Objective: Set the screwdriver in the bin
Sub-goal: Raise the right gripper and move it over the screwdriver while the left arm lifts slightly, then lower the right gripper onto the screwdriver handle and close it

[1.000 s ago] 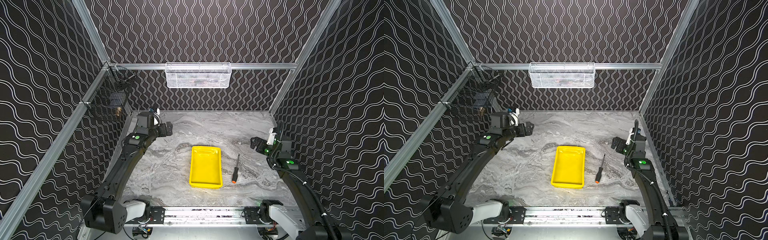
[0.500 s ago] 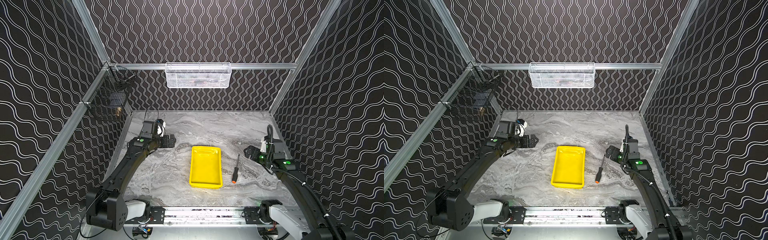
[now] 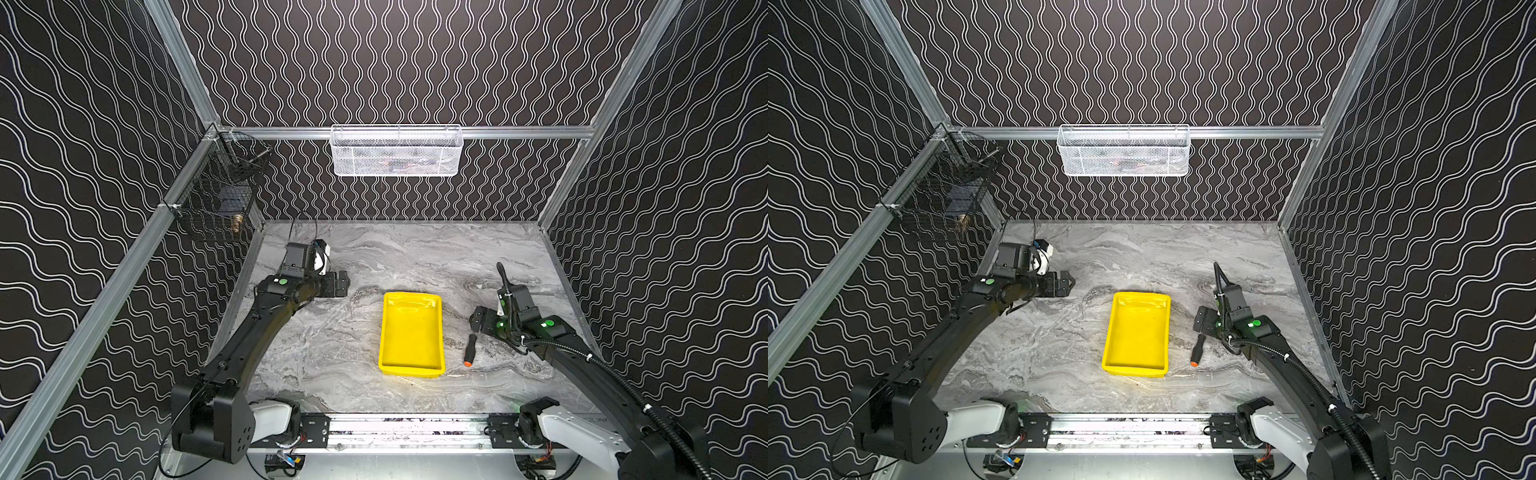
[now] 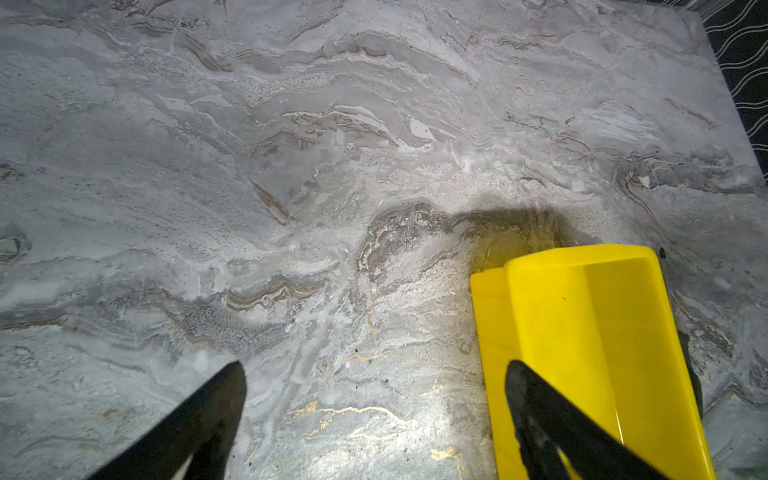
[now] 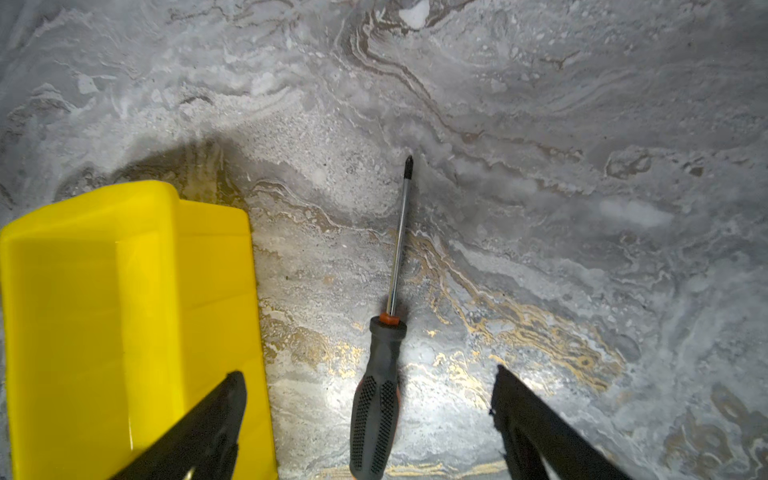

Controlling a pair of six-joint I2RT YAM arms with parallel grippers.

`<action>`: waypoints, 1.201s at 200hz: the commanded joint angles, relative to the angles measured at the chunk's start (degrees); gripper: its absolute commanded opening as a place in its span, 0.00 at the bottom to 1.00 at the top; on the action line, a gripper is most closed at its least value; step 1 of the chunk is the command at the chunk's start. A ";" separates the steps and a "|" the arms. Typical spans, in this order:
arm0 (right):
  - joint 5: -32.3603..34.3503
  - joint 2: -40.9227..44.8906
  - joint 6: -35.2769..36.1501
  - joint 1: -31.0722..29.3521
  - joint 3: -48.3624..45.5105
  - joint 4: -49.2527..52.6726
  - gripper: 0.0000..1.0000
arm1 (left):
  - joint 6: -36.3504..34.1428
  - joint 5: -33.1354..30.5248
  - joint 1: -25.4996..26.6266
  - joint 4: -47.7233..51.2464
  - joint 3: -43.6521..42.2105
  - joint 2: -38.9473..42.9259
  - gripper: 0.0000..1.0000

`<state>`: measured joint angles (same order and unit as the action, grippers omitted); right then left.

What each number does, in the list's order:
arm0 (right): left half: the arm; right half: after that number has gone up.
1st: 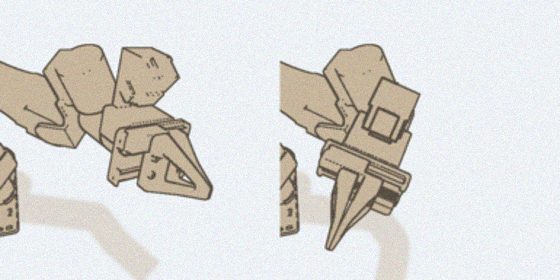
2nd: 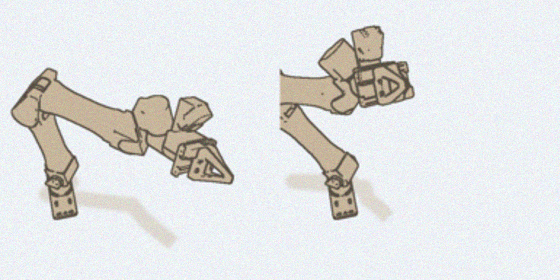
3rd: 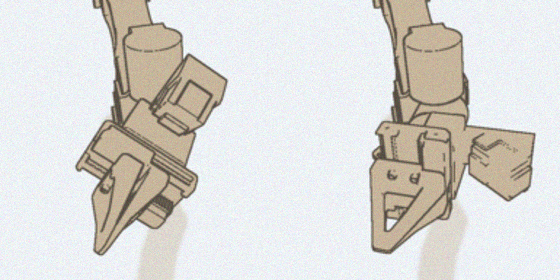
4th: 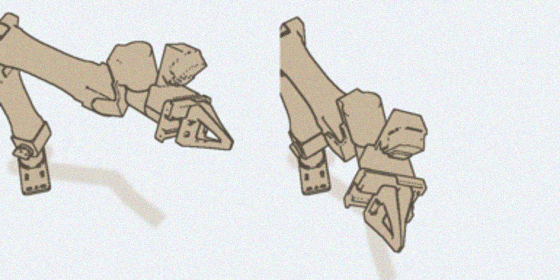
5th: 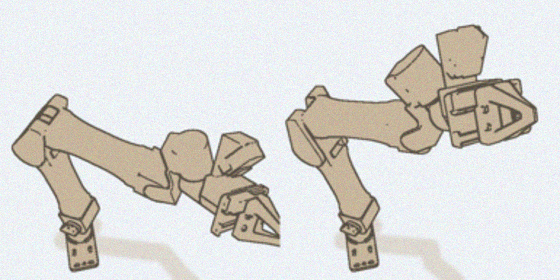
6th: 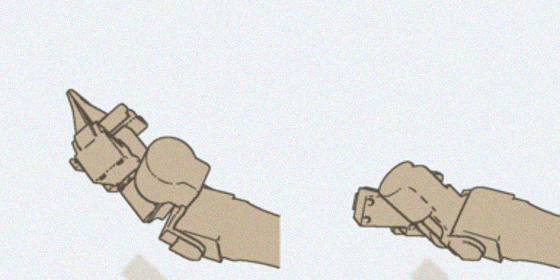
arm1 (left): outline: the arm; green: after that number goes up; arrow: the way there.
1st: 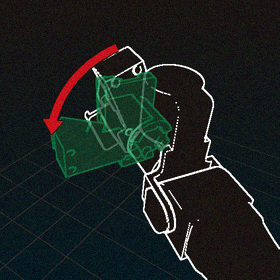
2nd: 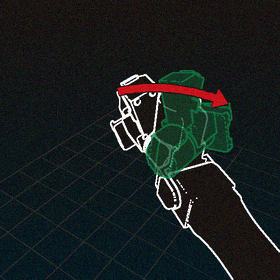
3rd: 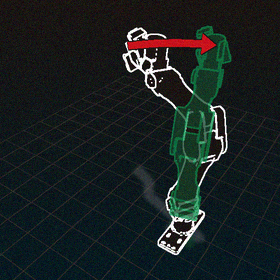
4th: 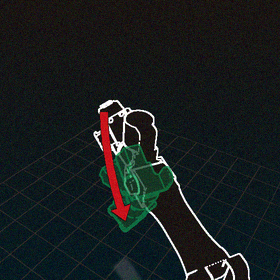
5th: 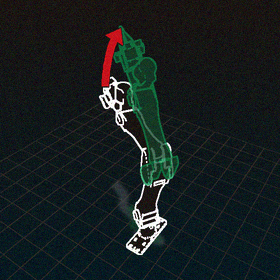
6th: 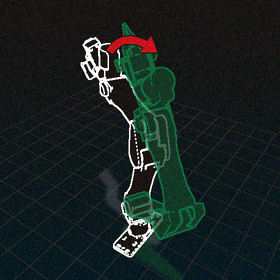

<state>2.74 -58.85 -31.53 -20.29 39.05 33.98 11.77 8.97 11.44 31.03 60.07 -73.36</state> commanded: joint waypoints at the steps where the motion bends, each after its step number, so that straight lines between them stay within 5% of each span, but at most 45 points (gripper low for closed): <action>1: 1.57 0.05 -3.88 -0.98 -1.18 1.44 0.90 | -0.79 -0.25 0.01 0.44 0.43 -0.48 0.99; 70: 1.42 -3.04 -7.22 -4.40 -4.15 -0.44 0.80 | -1.10 6.73 -0.01 -0.46 0.64 -1.59 0.99; 240: 1.07 -13.88 -6.11 -6.77 -5.54 -6.43 0.57 | -0.94 5.62 0.04 0.13 0.77 -2.14 0.99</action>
<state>3.53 -71.77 -37.63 -26.94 33.78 28.91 11.62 15.16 11.49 31.07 60.38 -75.40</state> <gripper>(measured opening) 0.576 0.987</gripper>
